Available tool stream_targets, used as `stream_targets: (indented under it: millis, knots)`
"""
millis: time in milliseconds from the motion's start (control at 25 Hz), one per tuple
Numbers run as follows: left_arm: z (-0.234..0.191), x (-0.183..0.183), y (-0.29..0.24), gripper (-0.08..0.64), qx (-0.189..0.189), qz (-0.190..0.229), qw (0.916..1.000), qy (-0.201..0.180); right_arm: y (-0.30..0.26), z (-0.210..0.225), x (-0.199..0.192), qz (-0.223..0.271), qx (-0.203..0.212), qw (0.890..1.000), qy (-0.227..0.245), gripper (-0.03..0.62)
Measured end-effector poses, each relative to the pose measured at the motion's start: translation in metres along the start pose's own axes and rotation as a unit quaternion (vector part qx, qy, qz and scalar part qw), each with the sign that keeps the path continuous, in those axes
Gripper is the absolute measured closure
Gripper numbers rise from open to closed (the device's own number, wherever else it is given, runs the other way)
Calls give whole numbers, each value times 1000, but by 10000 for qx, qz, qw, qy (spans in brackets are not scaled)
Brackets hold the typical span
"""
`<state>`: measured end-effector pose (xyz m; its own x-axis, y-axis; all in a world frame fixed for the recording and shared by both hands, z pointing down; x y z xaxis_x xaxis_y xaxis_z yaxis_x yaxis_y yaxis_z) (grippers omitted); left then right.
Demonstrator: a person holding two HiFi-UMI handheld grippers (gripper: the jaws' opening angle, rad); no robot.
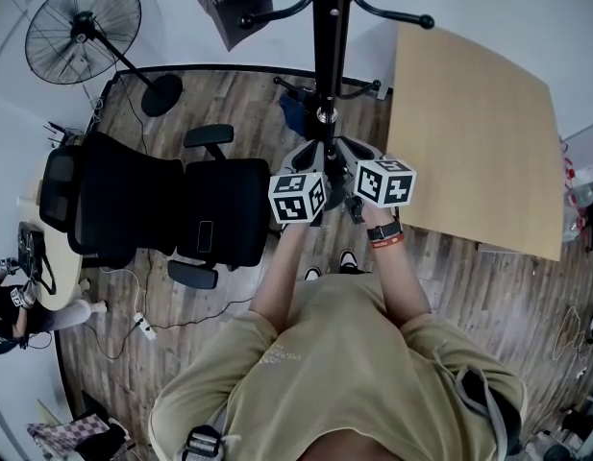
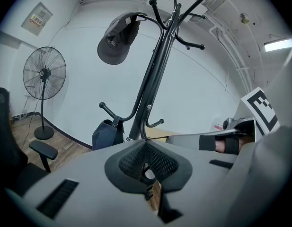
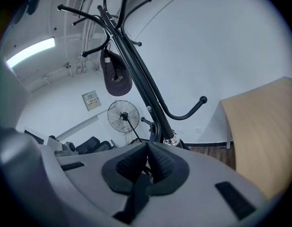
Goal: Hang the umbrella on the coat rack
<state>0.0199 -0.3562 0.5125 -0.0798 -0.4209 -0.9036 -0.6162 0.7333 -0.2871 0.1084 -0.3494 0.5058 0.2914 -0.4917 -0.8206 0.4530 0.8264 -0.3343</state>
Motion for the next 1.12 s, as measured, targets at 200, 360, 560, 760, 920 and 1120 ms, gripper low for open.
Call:
stream_targets:
  millis: [200, 360, 560, 760, 920, 1120]
  knots:
    - [0, -10, -2, 537, 12, -114, 9999, 26, 0, 5, -9, -129, -46, 9999, -41, 575]
    - [-1, -16, -3, 537, 18, -171, 9998, 42, -2, 7, -14, -195, -52, 9998, -64, 575]
    - [1, -20, -2, 537, 2, -203, 9998, -11, -1, 7, -19, -220, -28, 9997, -71, 574]
    - [4, -25, 0, 537, -15, -208, 9998, -76, 1, 7, -23, -235, -5, 9997, -20, 574]
    - [3, -32, 0, 537, -39, -242, 9996, -131, 1, 7, -30, -272, 30, 9996, 72, 574]
    - [6, -41, -1, 537, -199, -315, 9993, -99, 3, 11, -36, -279, -67, 9994, 192, 577]
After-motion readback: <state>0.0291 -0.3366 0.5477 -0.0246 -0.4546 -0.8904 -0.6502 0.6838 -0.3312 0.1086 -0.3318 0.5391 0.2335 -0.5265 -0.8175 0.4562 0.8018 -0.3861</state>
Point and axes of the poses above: the fingertips, and each gripper's own axes: y backward along the fingers, z to its right, x out of its top, the point moved 4 cm from there along y, backward along the fingers, and after that the axes turned 2 degrees about -x, right-handed, at the moved point
